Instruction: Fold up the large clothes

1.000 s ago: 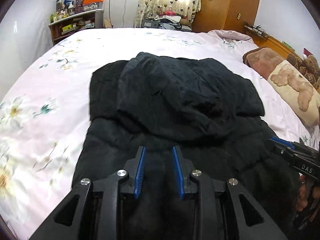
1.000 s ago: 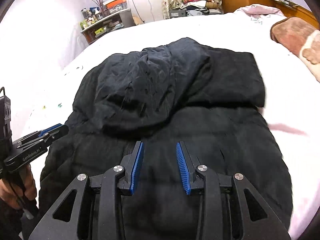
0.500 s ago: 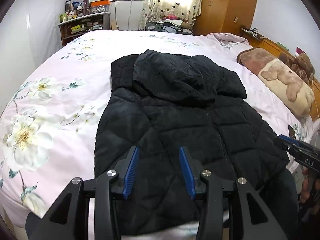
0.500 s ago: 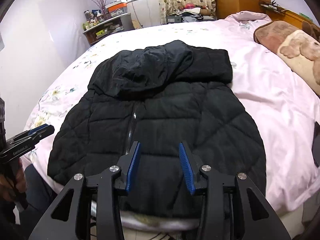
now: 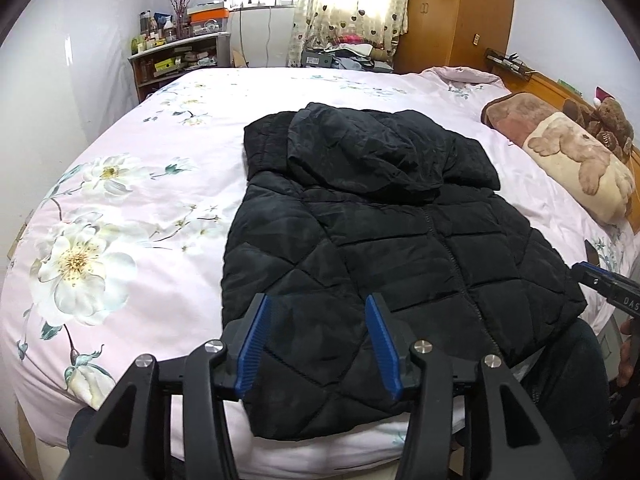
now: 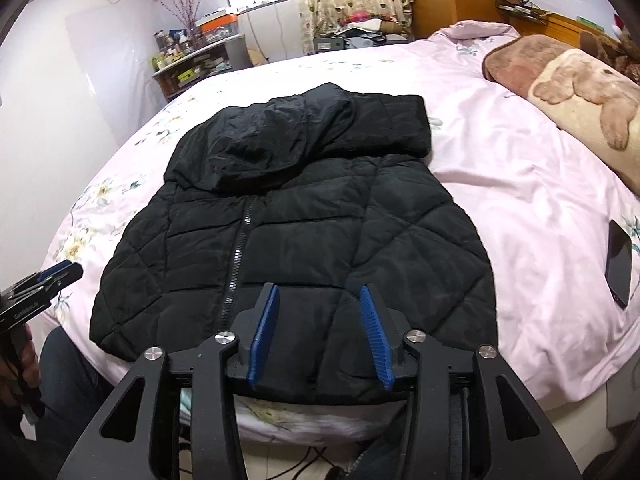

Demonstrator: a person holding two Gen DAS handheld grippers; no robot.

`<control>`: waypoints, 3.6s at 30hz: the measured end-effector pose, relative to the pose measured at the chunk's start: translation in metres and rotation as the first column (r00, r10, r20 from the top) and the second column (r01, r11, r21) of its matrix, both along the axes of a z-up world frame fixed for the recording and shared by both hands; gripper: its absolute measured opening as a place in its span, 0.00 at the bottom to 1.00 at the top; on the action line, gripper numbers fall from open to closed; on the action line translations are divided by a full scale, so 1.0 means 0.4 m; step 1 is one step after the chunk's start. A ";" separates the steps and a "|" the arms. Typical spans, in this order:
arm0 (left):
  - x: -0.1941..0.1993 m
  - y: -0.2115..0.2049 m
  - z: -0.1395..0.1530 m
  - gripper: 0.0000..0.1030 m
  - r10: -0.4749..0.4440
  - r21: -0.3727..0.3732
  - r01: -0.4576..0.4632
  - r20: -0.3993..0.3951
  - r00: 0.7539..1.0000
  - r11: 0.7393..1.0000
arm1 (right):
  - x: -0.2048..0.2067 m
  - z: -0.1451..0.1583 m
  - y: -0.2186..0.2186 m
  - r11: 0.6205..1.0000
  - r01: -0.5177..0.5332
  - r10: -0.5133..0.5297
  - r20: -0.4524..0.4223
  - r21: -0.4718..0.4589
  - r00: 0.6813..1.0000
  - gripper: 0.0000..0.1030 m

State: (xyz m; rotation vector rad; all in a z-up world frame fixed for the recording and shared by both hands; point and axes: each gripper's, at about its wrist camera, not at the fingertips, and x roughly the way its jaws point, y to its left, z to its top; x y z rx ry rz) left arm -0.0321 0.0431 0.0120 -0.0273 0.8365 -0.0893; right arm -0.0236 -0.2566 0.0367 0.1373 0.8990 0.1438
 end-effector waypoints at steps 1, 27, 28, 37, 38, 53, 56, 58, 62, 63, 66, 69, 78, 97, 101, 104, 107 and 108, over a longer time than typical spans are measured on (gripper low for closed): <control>0.002 0.005 -0.004 0.51 0.005 0.004 -0.005 -0.001 1.000 1.000 | 0.001 -0.003 -0.006 1.000 0.006 -0.006 -0.002 0.001 1.000 0.46; 0.082 0.137 -0.231 0.66 0.110 -0.046 -0.123 -0.231 0.967 0.991 | 0.124 -0.192 -0.317 0.973 0.219 -0.190 -0.275 0.077 0.943 0.47; 0.081 0.133 -0.236 0.66 0.102 -0.058 -0.119 -0.238 0.966 0.991 | 0.126 -0.200 -0.318 0.972 0.219 -0.185 -0.288 0.089 0.940 0.47; 0.081 0.093 -0.274 0.66 0.062 -0.069 -0.085 -0.280 0.958 0.994 | 0.136 -0.249 -0.349 0.944 0.237 -0.134 -0.389 0.229 0.911 0.47; 0.081 0.091 -0.273 0.63 0.061 -0.068 -0.084 -0.286 0.956 0.994 | 0.136 -0.249 -0.348 0.942 0.232 -0.122 -0.398 0.241 0.909 0.47; 0.016 0.149 -0.022 0.14 0.018 -0.232 -0.037 -0.080 0.997 0.972 | 0.078 -0.036 -0.298 0.935 0.108 -0.033 -0.221 0.338 0.975 0.11; -0.011 0.172 0.032 0.14 0.026 -0.271 -0.034 -0.033 0.999 0.962 | 0.041 0.005 -0.296 0.930 0.090 -0.027 -0.179 0.357 0.983 0.11; -0.029 0.185 0.050 0.14 0.030 -0.292 -0.034 -0.017 0.999 0.956 | 0.015 0.024 -0.303 0.923 0.085 -0.026 -0.160 0.376 0.987 0.10; -0.040 0.197 0.070 0.14 0.039 -0.323 -0.040 -0.009 0.999 0.946 | -0.027 0.044 -0.319 0.903 0.092 -0.038 -0.135 0.420 0.990 0.10; -0.038 0.199 0.071 0.14 0.042 -0.331 -0.042 -0.007 0.999 0.943 | -0.030 0.046 -0.320 0.898 0.093 -0.041 -0.129 0.429 0.991 0.10; -0.019 0.198 0.083 0.14 0.053 -0.359 -0.048 0.004 0.999 0.932 | -0.025 0.056 -0.325 0.887 0.100 -0.056 -0.111 0.451 0.992 0.11; 0.008 0.212 0.105 0.14 0.065 -0.388 -0.050 0.026 0.998 0.920 | 0.012 0.076 -0.318 0.872 0.097 -0.067 -0.078 0.479 0.995 0.11; 0.198 0.249 0.198 0.15 0.125 -0.435 -0.069 0.101 0.987 0.898 | 0.210 0.163 -0.333 0.864 0.086 -0.109 0.017 0.497 0.994 0.11; 0.770 0.202 -0.064 0.16 0.181 -0.303 -0.217 -0.143 0.973 0.928 | 0.760 -0.102 -0.327 0.897 0.247 -0.161 -0.248 0.367 0.955 0.14; 0.790 0.188 -0.083 0.20 0.180 -0.293 -0.219 -0.155 0.971 0.931 | 0.782 -0.145 -0.334 0.876 0.282 -0.179 -0.278 0.392 0.944 0.17; 0.784 0.185 -0.054 0.21 0.148 -0.293 -0.192 -0.164 0.975 0.937 | 0.776 -0.124 -0.339 0.869 0.283 -0.177 -0.280 0.405 0.944 0.21; 0.782 0.209 -0.016 0.29 0.113 -0.343 -0.161 -0.157 0.981 0.925 | 0.756 -0.070 -0.354 0.854 0.248 -0.156 -0.229 0.457 0.961 0.39; 0.771 0.219 0.004 0.35 0.101 -0.373 -0.148 -0.141 0.985 0.916 | 0.747 -0.052 -0.360 0.846 0.235 -0.151 -0.209 0.478 0.966 0.43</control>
